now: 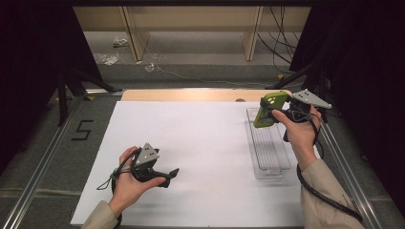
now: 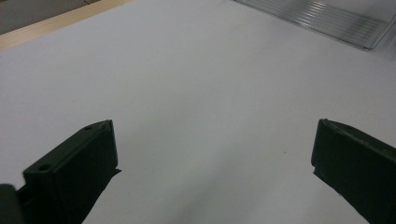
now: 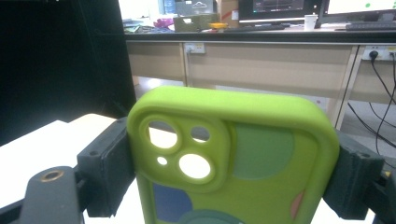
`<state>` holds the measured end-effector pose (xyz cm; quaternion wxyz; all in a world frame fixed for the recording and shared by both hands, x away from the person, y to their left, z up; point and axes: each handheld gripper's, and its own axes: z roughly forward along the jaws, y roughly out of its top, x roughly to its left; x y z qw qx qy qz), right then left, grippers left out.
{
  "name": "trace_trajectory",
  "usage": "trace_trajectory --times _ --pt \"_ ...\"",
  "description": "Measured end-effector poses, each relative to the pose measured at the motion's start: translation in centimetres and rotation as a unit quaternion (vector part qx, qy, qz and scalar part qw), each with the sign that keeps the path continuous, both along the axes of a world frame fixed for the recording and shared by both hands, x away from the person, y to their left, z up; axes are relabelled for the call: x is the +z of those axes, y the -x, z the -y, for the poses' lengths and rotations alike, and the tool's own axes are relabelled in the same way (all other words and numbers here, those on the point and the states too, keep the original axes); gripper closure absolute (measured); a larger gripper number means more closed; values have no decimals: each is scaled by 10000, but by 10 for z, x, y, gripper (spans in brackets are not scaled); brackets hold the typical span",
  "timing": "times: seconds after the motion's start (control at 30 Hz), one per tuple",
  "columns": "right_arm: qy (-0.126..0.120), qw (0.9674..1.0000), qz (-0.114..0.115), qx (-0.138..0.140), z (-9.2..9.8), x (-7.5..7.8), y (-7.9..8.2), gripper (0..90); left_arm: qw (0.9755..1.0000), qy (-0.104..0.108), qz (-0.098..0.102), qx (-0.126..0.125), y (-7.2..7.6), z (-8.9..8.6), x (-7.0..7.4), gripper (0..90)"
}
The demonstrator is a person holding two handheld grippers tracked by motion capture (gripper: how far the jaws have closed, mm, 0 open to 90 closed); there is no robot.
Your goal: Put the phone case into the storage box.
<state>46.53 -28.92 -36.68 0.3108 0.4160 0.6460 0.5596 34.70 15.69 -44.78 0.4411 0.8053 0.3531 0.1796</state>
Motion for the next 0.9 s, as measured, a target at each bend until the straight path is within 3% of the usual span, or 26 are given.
trace_trajectory --times 0.9 --pt "123 9998 -72 -100 -3 -7 -12 179 10000 2 -7 -9 0 1 0 0"
